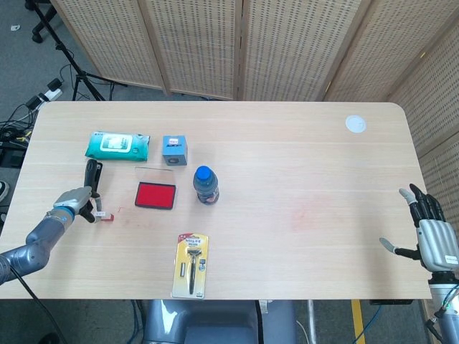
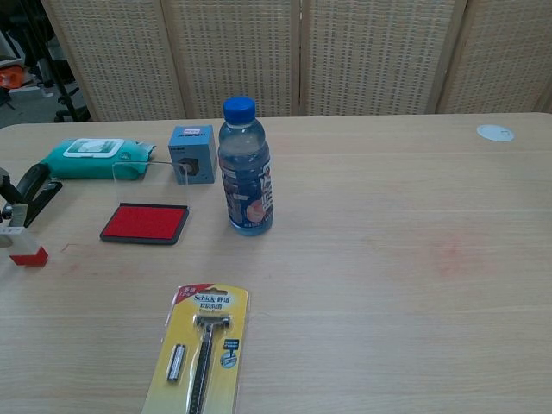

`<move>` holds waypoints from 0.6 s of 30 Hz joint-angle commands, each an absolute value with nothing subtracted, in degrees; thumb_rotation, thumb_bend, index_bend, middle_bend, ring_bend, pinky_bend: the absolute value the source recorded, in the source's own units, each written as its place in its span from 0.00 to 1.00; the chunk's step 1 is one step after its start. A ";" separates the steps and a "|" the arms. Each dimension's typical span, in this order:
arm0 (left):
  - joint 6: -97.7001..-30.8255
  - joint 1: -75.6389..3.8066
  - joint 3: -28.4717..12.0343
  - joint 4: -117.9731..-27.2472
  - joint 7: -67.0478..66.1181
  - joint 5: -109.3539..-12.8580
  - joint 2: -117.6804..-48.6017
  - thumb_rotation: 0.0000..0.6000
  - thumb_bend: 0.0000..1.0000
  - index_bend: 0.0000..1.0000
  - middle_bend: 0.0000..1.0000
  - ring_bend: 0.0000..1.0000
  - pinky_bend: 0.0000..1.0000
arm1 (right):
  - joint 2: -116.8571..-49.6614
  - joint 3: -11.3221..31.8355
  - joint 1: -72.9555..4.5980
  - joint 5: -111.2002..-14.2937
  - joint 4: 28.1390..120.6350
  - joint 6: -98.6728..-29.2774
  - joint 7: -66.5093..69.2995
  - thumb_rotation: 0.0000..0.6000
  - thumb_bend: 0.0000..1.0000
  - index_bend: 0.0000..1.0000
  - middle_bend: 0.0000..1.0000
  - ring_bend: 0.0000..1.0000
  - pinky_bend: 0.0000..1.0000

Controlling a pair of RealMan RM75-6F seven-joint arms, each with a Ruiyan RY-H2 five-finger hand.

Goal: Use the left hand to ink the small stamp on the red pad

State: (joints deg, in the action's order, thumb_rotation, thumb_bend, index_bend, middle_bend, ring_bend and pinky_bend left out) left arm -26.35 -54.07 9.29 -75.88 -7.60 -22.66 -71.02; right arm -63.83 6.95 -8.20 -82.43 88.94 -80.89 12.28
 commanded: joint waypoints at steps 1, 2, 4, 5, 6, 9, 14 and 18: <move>-26.48 -54.32 9.53 -75.95 -7.61 -22.42 -71.04 1.00 0.36 0.63 1.00 1.00 0.93 | -63.83 6.94 -8.21 -82.41 88.93 -80.85 12.26 1.00 0.00 0.00 0.00 0.00 0.00; -26.56 -54.41 9.65 -76.02 -7.59 -22.32 -71.02 1.00 0.36 0.63 1.00 1.00 0.93 | -63.84 6.94 -8.22 -82.40 88.93 -80.83 12.25 1.00 0.00 0.00 0.00 0.00 0.00; -26.70 -54.55 9.88 -76.04 -7.63 -22.13 -71.05 1.00 0.36 0.62 1.00 1.00 0.93 | -63.82 6.95 -8.22 -82.39 88.94 -80.82 12.28 1.00 0.00 0.00 0.00 0.00 0.00; -26.75 -54.63 10.00 -75.99 -7.61 -21.95 -71.11 1.00 0.36 0.61 1.00 1.00 0.93 | -63.82 6.94 -8.22 -82.38 88.94 -80.79 12.32 1.00 0.00 0.00 0.00 0.00 0.00; -26.75 -54.64 10.03 -75.93 -7.51 -21.80 -71.17 1.00 0.36 0.60 1.00 1.00 0.93 | -63.80 6.93 -8.22 -82.38 88.94 -80.77 12.37 1.00 0.00 0.00 0.00 0.00 0.00; -26.47 -54.77 10.20 -75.47 -7.27 -21.38 -71.37 1.00 0.36 0.58 1.00 1.00 0.93 | -63.77 6.92 -8.24 -82.38 88.97 -80.72 12.38 1.00 0.00 0.00 0.00 0.00 0.00; -26.17 -54.93 10.38 -74.99 -6.94 -21.21 -71.61 1.00 0.36 0.58 1.00 1.00 0.93 | -63.79 6.88 -8.23 -82.39 89.03 -80.71 12.26 1.00 0.00 0.00 0.00 0.00 0.00; -26.17 -55.02 10.54 -75.09 -6.87 -21.41 -71.56 1.00 0.36 0.56 1.00 1.00 0.93 | -63.76 6.89 -8.21 -82.38 89.06 -80.72 12.31 1.00 0.00 0.00 0.00 0.00 0.00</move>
State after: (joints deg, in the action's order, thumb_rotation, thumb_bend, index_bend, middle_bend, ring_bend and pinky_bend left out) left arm -26.18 -55.02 10.54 -75.08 -6.87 -21.41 -71.57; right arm -63.76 6.89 -8.21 -82.38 89.06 -80.72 12.31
